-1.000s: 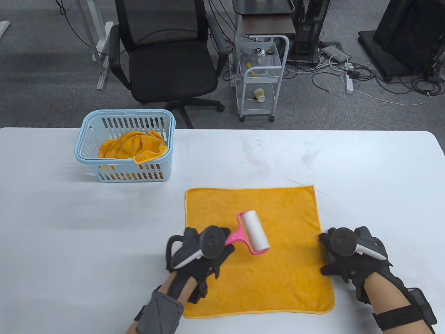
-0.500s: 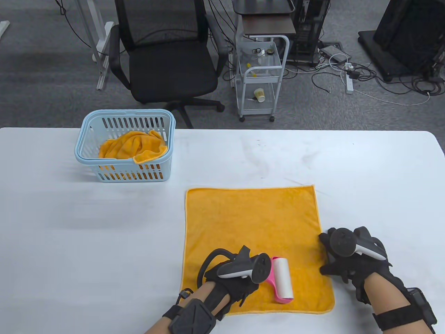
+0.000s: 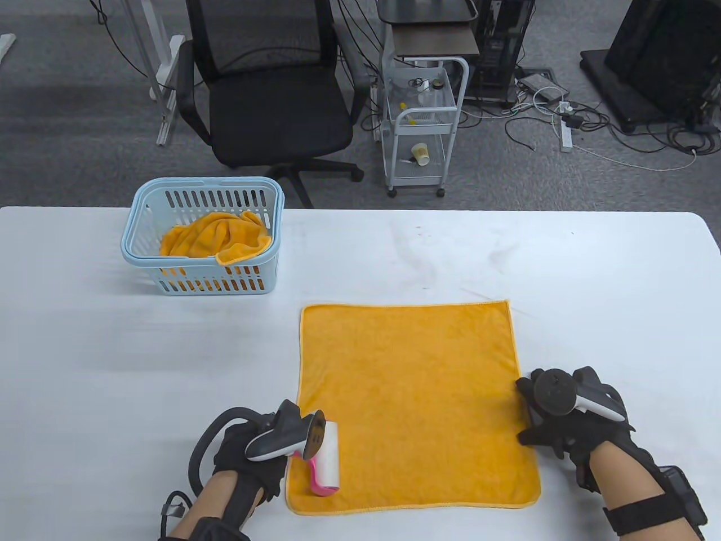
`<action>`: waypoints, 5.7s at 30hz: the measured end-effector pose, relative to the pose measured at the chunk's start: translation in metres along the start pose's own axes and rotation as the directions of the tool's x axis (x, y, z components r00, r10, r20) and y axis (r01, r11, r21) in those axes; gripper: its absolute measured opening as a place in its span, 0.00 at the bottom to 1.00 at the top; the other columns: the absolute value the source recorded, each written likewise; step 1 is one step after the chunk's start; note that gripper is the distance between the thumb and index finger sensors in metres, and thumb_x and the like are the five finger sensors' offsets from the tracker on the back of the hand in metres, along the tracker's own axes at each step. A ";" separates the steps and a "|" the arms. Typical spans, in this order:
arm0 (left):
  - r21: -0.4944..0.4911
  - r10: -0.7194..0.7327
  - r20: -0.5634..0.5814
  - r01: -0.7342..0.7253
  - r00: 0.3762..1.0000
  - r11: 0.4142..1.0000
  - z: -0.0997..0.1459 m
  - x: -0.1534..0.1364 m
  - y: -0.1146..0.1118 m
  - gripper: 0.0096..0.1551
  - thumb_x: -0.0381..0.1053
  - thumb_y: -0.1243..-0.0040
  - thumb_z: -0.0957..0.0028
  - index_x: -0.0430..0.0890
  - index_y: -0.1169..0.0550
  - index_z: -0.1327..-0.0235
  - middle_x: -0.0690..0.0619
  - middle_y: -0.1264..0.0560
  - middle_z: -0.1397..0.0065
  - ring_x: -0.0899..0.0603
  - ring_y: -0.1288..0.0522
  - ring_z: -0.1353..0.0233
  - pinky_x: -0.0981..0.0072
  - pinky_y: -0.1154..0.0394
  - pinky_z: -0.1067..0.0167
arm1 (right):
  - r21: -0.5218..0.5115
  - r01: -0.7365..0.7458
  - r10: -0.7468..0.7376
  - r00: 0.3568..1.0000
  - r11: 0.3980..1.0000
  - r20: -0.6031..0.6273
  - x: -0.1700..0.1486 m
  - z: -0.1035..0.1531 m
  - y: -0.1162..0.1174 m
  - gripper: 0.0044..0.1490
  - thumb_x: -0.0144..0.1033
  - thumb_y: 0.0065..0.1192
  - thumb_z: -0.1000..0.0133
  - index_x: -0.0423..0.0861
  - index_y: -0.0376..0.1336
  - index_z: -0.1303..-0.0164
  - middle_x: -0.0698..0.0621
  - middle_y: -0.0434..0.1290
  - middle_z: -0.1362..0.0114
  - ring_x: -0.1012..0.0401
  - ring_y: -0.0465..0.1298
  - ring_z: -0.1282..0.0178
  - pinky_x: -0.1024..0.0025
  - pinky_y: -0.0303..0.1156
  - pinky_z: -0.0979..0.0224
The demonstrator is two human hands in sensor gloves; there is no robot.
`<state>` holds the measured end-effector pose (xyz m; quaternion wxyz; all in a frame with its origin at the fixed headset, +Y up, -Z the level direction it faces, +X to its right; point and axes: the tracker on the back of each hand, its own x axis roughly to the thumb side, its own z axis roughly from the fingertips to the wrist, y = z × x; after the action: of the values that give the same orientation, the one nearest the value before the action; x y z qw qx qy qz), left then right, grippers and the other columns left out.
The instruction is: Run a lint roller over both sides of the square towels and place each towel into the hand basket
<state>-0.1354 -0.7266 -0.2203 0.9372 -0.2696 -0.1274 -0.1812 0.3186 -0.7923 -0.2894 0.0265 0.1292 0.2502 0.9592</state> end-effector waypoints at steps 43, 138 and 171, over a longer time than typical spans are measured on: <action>0.215 0.083 -0.027 -0.076 0.996 0.974 -0.124 0.042 0.066 0.25 0.54 0.33 0.46 0.63 0.31 0.38 0.58 0.24 0.32 0.44 0.16 0.39 0.49 0.18 0.43 | -0.001 0.019 -0.019 1.000 1.000 -0.003 -0.002 0.000 0.001 0.64 0.61 0.72 0.50 0.47 0.42 0.14 0.37 0.40 0.14 0.34 0.43 0.16 0.27 0.50 0.25; 0.063 -0.038 -0.057 0.042 0.998 0.997 -0.050 0.041 0.013 0.24 0.51 0.34 0.45 0.60 0.32 0.38 0.56 0.26 0.30 0.43 0.18 0.36 0.46 0.20 0.39 | 0.002 0.013 -0.013 1.000 1.000 -0.009 -0.001 -0.001 0.000 0.64 0.61 0.72 0.50 0.46 0.42 0.14 0.36 0.41 0.14 0.34 0.44 0.16 0.27 0.50 0.25; 0.357 0.740 -0.247 -0.651 0.626 0.670 -0.047 -0.138 -0.081 0.31 0.59 0.43 0.47 0.59 0.38 0.30 0.48 0.36 0.19 0.32 0.30 0.24 0.34 0.33 0.30 | 0.008 0.020 -0.020 1.000 1.000 0.002 0.000 -0.002 0.000 0.64 0.60 0.73 0.49 0.46 0.42 0.14 0.36 0.40 0.14 0.33 0.43 0.17 0.27 0.50 0.25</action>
<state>-0.2861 -0.7786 -0.2683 0.9640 -0.1463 0.1469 0.1664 0.3185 -0.7931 -0.2911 0.0358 0.1276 0.2551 0.9578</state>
